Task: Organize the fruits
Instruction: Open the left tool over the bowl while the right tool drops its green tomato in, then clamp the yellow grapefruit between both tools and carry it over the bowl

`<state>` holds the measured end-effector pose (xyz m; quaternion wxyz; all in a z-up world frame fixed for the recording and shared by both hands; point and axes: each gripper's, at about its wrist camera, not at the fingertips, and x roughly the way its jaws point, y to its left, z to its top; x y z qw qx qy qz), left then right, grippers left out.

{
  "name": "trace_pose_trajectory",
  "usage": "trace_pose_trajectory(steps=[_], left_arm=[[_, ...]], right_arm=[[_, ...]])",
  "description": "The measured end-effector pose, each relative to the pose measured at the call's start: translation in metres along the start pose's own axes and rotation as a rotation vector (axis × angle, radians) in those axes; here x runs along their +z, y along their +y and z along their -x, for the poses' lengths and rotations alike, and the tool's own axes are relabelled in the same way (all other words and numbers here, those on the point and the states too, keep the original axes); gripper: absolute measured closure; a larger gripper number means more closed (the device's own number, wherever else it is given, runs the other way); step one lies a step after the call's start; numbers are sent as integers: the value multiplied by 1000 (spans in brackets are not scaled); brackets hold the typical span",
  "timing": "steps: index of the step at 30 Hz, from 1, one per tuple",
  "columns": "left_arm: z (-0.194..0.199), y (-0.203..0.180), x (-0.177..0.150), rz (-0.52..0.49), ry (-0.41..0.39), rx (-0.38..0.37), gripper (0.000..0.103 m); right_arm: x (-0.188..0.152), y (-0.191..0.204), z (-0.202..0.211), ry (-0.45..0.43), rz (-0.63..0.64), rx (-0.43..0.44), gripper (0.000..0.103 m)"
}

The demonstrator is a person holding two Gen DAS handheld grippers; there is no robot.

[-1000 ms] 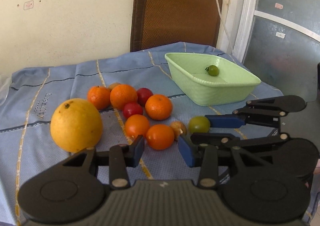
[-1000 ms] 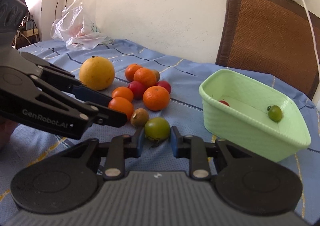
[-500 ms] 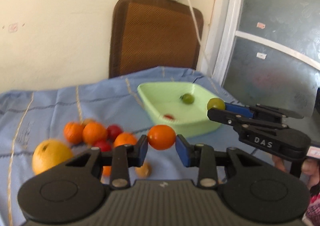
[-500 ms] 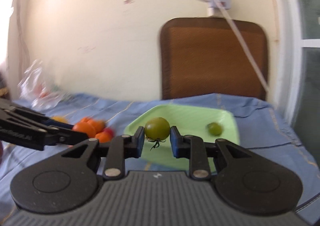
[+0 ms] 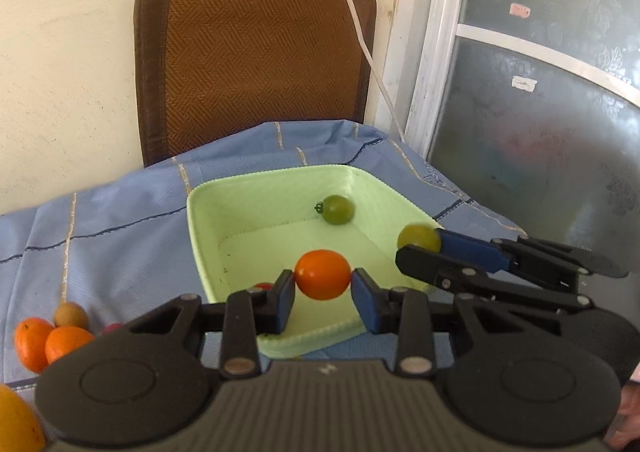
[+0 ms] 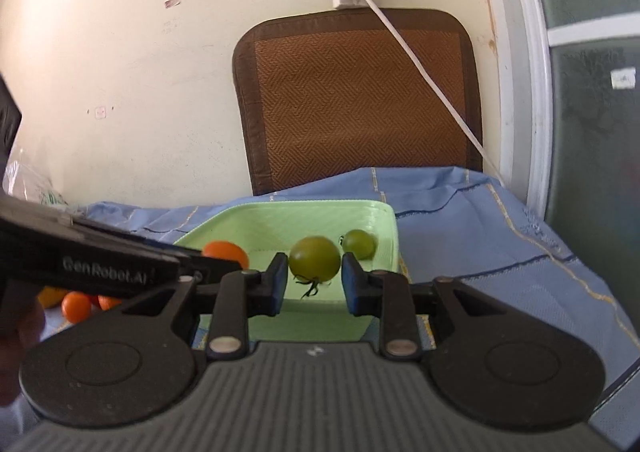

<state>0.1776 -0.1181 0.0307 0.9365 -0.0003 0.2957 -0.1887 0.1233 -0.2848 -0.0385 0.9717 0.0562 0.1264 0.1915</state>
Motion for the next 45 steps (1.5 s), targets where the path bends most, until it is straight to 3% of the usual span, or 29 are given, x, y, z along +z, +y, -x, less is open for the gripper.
trace_pose_trajectory(steps=[5, 7, 13, 17, 19, 24, 33, 40, 45], left_arm=[[3, 1, 1, 14, -4, -1, 69], [16, 2, 5, 23, -39, 7, 69], [110, 34, 13, 118, -246, 80, 69], [161, 57, -3, 141, -299, 193, 69], [175, 63, -18, 145, -292, 237, 69], [181, 70, -57, 148, -206, 256, 69], [144, 76, -108, 187, -46, 265, 69], [139, 75, -115, 164, -40, 294, 67], [163, 97, -113, 244, -97, 301, 64]], right_arm=[[1, -11, 4, -18, -69, 26, 62], [1, -13, 5, -23, -87, 30, 62], [0, -18, 8, -47, -118, 11, 62], [1, -20, 13, -86, -135, -10, 61], [1, -18, 16, -106, -131, -13, 62], [0, -2, 30, -105, -120, 34, 61], [-24, 65, 47, 55, -68, 194, 61], [-28, 106, 34, 115, 21, 230, 61], [-12, 125, 23, 112, 73, 290, 61]])
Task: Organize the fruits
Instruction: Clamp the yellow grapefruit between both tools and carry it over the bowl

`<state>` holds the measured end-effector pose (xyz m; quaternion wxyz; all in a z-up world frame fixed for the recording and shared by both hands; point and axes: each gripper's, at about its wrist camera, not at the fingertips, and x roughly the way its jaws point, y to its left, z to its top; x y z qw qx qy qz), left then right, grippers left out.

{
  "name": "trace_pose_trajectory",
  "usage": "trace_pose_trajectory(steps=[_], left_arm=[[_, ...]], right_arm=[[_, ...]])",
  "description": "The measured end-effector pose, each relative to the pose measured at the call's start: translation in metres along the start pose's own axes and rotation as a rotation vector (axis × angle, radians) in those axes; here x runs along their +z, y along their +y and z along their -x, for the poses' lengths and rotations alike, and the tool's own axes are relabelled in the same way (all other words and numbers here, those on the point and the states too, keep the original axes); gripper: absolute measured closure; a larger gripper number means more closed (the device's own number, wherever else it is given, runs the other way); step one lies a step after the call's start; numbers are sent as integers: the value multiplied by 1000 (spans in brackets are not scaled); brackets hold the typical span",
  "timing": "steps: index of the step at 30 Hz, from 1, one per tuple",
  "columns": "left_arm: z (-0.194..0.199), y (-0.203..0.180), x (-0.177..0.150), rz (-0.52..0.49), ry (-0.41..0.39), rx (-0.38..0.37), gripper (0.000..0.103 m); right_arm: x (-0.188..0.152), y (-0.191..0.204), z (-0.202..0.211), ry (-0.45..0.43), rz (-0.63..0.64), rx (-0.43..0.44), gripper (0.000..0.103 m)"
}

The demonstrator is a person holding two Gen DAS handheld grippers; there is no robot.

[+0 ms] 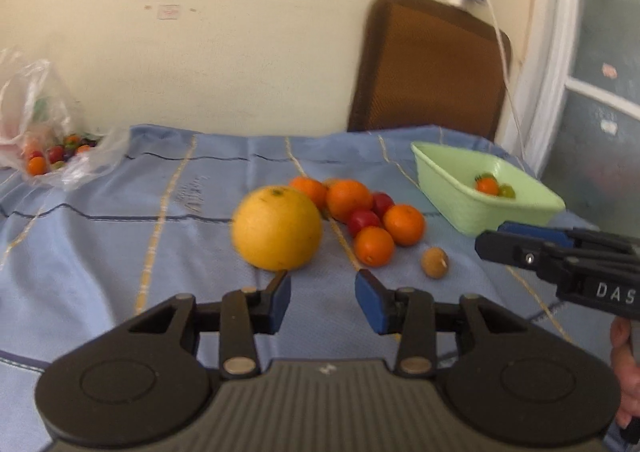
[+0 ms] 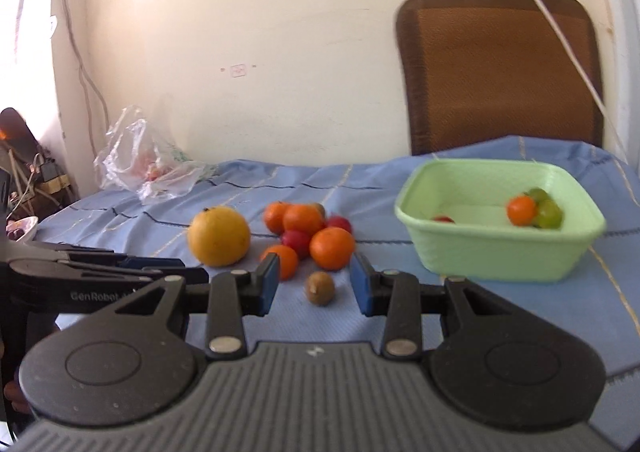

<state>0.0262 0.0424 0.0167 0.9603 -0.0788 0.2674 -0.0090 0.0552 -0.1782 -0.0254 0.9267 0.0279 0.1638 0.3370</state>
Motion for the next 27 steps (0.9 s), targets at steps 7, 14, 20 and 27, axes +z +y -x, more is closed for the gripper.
trace_pose_trajectory(steps=[7, 14, 20, 27], left_arm=[[18, 67, 21, 249, -54, -11, 64], [-6, 77, 36, 290, -8, -100, 29], [-37, 69, 37, 254, 40, -155, 28], [-28, 24, 67, 188, -2, -228, 53]], right_arm=[[19, 39, -49, 56, 135, 131, 46], [20, 69, -93, 124, 315, 138, 39], [18, 76, -114, 157, 378, 135, 38], [35, 53, -70, -1, 322, 58, 41]])
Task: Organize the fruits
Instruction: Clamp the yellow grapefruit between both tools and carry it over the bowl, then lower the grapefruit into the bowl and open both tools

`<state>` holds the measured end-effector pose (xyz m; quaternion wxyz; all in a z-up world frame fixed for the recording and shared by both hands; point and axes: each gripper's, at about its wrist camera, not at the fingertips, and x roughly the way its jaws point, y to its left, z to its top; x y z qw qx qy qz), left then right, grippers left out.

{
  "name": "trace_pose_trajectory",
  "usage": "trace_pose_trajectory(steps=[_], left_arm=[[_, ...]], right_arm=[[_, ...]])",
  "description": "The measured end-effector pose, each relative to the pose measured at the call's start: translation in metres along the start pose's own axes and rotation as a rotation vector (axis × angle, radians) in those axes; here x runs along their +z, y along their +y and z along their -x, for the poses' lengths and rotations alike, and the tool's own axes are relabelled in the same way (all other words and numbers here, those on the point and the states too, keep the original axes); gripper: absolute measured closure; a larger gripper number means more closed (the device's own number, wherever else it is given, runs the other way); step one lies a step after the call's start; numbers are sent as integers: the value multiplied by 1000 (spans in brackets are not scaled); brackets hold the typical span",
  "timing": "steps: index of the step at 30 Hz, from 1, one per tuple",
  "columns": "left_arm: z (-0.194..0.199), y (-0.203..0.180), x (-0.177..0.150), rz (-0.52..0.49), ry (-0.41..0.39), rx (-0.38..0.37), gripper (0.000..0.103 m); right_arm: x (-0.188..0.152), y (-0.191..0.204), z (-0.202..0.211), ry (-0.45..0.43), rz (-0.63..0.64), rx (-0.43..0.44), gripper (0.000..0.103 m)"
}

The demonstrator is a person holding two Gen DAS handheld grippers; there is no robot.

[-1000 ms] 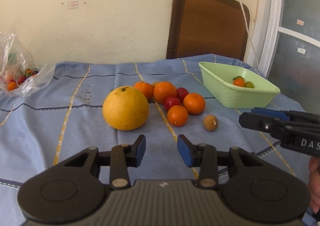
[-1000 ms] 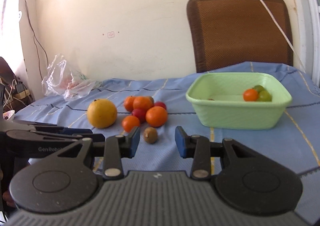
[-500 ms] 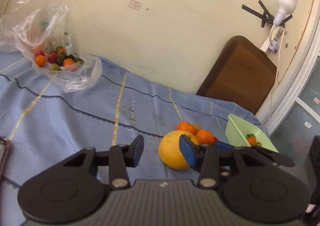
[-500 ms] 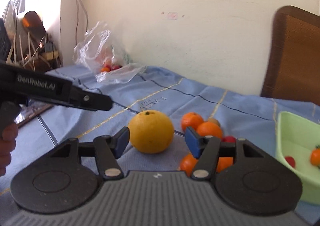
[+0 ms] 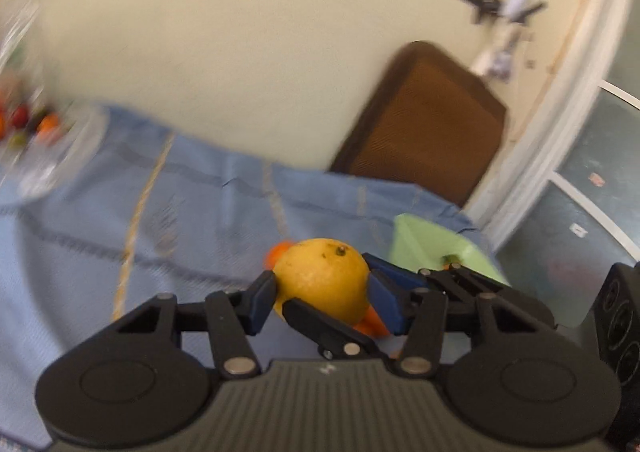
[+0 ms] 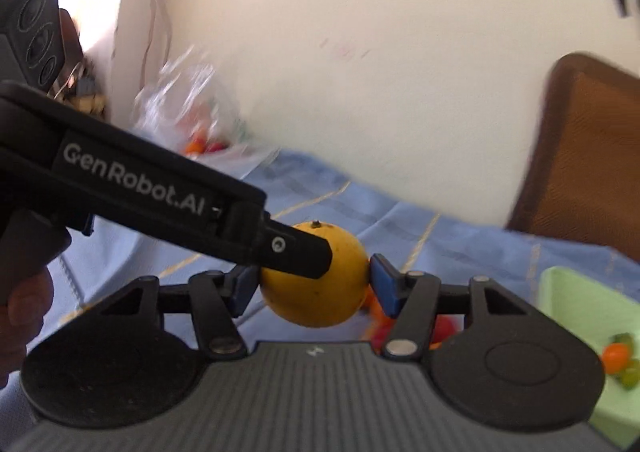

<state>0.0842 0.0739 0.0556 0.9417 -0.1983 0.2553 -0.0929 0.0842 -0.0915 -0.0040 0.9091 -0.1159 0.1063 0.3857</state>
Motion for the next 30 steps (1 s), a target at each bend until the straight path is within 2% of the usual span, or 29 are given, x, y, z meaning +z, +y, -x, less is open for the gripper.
trace_pose_trajectory(steps=[2, 4, 6, 8, 10, 13, 18, 21, 24, 27, 28, 29, 30], left_arm=[[-13, -33, 14, -67, -12, -44, 53], [-40, -63, 25, -120, 4, -88, 53], [-75, -88, 33, -150, 41, -125, 52], [-112, -106, 38, -168, 88, -132, 52], [-147, -115, 40, -173, 137, -130, 52], [-188, -118, 39, -128, 217, -119, 52], [-212, -114, 36, -126, 249, -69, 52], [-202, -118, 43, -142, 223, -85, 50], [-170, -124, 56, -171, 148, -97, 50], [-105, -113, 64, -155, 21, -127, 50], [-80, -107, 62, -165, -21, -109, 50], [-60, -102, 56, -182, -50, -73, 45], [-38, -98, 47, -204, -84, -3, 42]], right_arm=[[4, -23, 20, -50, -18, -76, 41], [4, -50, 33, -65, -24, -165, 41], [1, -82, 38, -39, -51, -240, 41], [0, -119, 32, 26, -107, -275, 41], [-3, -154, 19, 96, -153, -276, 41], [-9, -193, -3, 198, -211, -242, 41], [-15, -217, -35, 311, -262, -160, 39], [-9, -209, -41, 334, -252, -158, 38], [-6, -199, -19, 273, -255, -189, 39], [-1, -185, 33, 98, -291, -246, 39], [-2, -177, 52, 32, -313, -248, 39], [-7, -165, 74, -40, -338, -246, 39], [-13, -152, 91, -94, -365, -243, 39]])
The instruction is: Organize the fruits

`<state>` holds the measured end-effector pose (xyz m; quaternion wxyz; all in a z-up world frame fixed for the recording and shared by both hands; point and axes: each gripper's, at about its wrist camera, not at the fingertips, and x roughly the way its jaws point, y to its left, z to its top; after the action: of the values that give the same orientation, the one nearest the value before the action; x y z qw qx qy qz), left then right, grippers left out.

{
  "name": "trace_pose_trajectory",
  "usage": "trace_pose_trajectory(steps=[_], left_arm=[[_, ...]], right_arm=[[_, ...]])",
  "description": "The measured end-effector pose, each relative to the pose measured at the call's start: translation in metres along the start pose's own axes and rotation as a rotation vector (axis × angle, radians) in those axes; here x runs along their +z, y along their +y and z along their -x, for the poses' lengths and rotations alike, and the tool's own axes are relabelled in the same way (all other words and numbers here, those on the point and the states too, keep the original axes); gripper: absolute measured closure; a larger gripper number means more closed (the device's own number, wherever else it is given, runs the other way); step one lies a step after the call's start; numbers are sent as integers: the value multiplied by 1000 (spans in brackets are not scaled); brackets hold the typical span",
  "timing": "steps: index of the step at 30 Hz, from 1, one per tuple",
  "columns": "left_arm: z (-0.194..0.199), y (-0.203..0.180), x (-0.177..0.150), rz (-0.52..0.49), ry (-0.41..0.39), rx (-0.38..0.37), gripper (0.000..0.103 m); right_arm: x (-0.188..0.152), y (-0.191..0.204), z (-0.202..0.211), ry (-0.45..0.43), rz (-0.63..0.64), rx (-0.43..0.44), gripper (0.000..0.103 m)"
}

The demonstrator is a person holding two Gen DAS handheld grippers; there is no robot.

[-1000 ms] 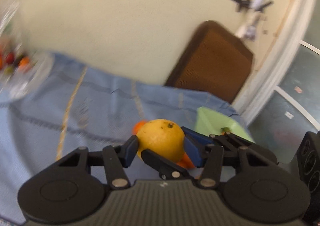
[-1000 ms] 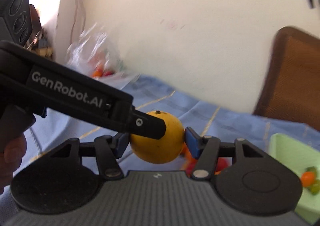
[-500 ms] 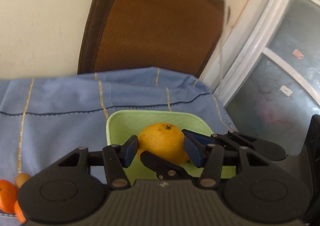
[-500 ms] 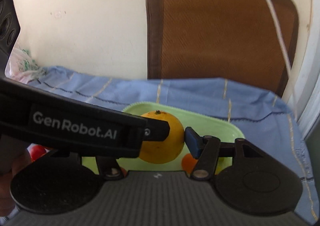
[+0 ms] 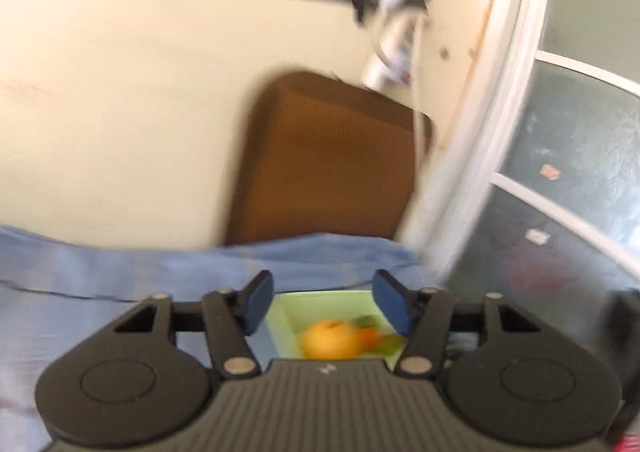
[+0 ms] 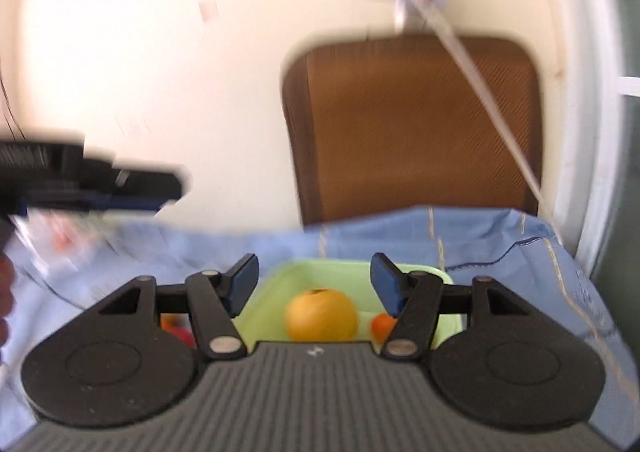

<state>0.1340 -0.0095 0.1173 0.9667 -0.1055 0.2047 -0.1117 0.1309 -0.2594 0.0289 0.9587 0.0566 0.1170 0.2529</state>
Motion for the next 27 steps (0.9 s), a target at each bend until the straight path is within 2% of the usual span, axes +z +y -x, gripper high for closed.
trace_pose_trajectory(steps=[2, 4, 8, 11, 13, 20, 27], left_arm=[[31, 7, -23, -28, -13, 130, 42], [51, 15, -54, -10, 32, 211, 42], [61, 26, -107, 59, 138, 288, 42], [61, 30, -131, 64, 182, 337, 42], [61, 32, -138, 51, 187, 366, 42], [61, 37, -143, 32, 168, 471, 42], [62, 37, -143, 43, 157, 483, 42]], right_arm=[[-23, 17, 29, -57, -65, 15, 39], [-51, 37, 45, -54, -104, 36, 39], [-96, 79, 52, 38, -128, 33, 39], [-104, 96, 48, 92, -100, 31, 39], [-104, 103, 55, 62, -83, 14, 39], [-107, 93, 43, 113, -108, -4, 38], [-109, 94, 41, 138, -108, 12, 38]])
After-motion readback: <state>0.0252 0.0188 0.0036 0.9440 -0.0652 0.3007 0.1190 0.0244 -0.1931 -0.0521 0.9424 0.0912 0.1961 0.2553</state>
